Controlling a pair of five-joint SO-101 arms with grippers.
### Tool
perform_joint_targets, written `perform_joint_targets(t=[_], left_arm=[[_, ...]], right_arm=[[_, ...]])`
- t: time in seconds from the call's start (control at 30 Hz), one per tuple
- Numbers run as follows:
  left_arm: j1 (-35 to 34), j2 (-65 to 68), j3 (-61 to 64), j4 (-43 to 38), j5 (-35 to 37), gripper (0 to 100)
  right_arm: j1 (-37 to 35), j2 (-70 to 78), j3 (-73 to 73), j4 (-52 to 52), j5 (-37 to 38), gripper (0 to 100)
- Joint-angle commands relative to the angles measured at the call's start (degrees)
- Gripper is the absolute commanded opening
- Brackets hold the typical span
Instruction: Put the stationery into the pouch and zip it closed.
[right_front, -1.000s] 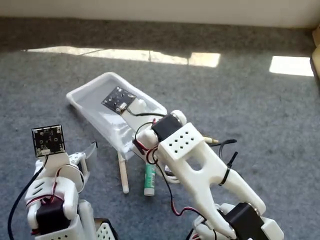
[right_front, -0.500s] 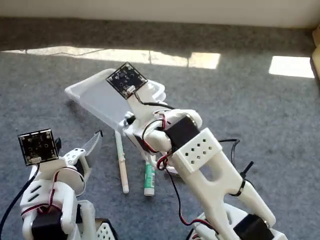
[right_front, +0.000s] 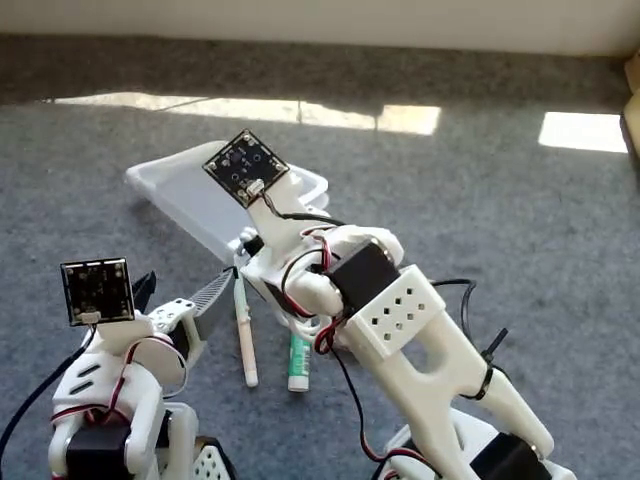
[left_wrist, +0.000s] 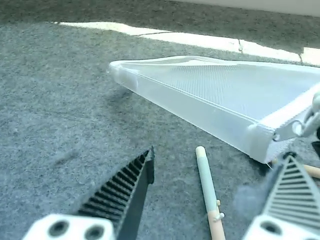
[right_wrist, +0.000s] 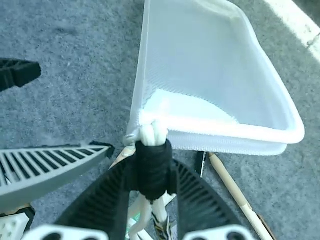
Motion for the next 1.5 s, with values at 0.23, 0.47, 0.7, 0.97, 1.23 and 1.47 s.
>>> perform_joint_targets(t=[0.23, 0.47, 0.7, 0.97, 1.23, 1.47], left_arm=[[1.27, 0.04, 5.85, -6.33, 0.18, 36], [0.92, 0.04, 6.73, -7.56, 0.09, 36], [0.84, -0.04, 8.22, -7.56, -2.55, 35], [0.84, -0.22, 10.07, -10.20, -8.44, 22], [0.84, -0.22, 11.30, -12.31, -8.79, 14], [-1.27, -0.22, 11.21, -12.40, -8.70, 7]], right_arm=[[-4.09, -3.12, -2.24, -0.04, -0.62, 0.5], [-3.91, -3.12, -2.07, 0.31, -0.62, 0.5], [-3.74, -3.12, -1.98, 1.63, -0.35, 0.5], [-3.74, -3.21, 0.40, 2.42, -0.26, 0.5], [-3.38, -3.21, 2.33, 2.42, -0.18, 0.5], [2.24, -3.21, 2.33, 2.42, -0.18, 0.5]])
